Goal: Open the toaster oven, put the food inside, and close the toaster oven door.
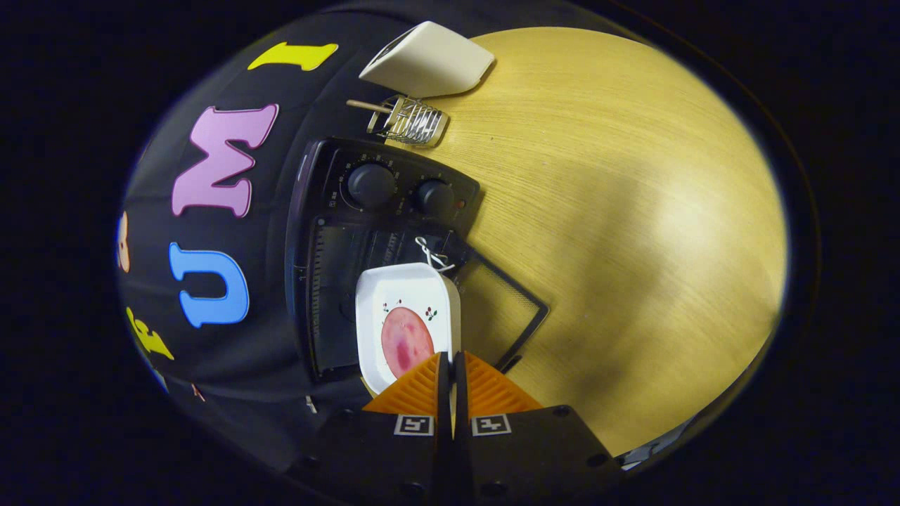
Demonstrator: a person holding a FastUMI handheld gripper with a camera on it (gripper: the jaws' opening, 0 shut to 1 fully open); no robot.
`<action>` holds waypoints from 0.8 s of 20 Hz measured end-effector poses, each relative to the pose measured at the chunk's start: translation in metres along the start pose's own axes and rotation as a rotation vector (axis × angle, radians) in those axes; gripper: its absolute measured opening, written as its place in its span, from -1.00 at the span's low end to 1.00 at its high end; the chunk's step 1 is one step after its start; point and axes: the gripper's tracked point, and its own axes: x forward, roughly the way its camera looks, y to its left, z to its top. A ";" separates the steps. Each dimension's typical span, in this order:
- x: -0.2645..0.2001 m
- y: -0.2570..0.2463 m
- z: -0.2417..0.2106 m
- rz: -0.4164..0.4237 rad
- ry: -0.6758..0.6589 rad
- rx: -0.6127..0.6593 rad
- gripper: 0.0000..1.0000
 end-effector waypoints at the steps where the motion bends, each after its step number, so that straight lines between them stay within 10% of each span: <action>1: 0.007 0.006 -0.001 -0.002 -0.039 0.044 -0.89; 16: 0.082 0.054 -0.005 -0.064 -0.294 0.305 -0.89</action>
